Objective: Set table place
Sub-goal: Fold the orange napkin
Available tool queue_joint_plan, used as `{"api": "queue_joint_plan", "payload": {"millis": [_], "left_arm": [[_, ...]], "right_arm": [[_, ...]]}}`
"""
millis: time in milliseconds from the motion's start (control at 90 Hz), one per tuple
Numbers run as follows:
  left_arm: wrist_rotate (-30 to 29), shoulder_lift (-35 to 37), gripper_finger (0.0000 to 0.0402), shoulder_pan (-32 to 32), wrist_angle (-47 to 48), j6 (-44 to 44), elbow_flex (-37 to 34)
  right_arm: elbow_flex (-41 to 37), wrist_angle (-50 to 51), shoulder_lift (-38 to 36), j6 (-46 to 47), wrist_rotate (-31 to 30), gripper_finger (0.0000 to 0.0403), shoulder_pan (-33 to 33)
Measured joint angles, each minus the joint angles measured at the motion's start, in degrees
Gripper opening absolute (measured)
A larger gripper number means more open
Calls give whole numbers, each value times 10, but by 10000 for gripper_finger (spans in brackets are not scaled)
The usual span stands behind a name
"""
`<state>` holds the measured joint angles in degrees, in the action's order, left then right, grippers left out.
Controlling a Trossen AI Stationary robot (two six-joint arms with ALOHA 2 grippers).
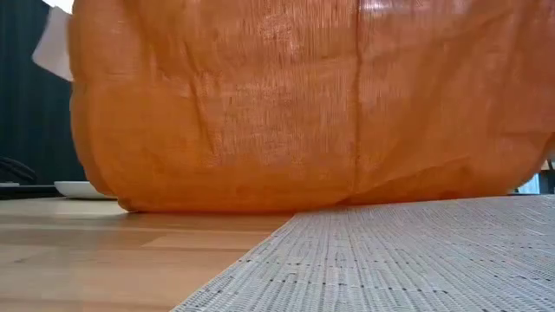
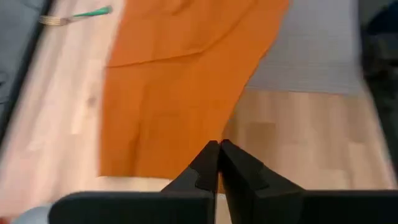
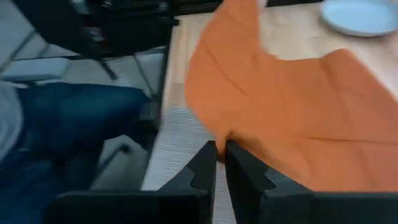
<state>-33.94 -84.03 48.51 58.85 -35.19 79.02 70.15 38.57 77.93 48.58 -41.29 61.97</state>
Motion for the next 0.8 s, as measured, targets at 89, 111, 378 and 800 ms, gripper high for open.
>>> {"api": "queue_joint_plan", "payload": {"millis": [89, 111, 378, 800], "left_arm": [[14, 0, 6, 15, -35, 8, 0], [17, 0, 9, 18, -44, 11, 0], [24, 0, 62, 42, -77, 5, 0], [-110, 0, 85, -1, -5, -12, 0]], "right_arm": [[-16, -46, 0, 2, 21, 54, 9], [-20, -56, 0, 2, 26, 59, 11], [-29, -80, 0, 4, 24, 99, 23], [-46, -64, 0, -19, -52, 99, -26]]}}
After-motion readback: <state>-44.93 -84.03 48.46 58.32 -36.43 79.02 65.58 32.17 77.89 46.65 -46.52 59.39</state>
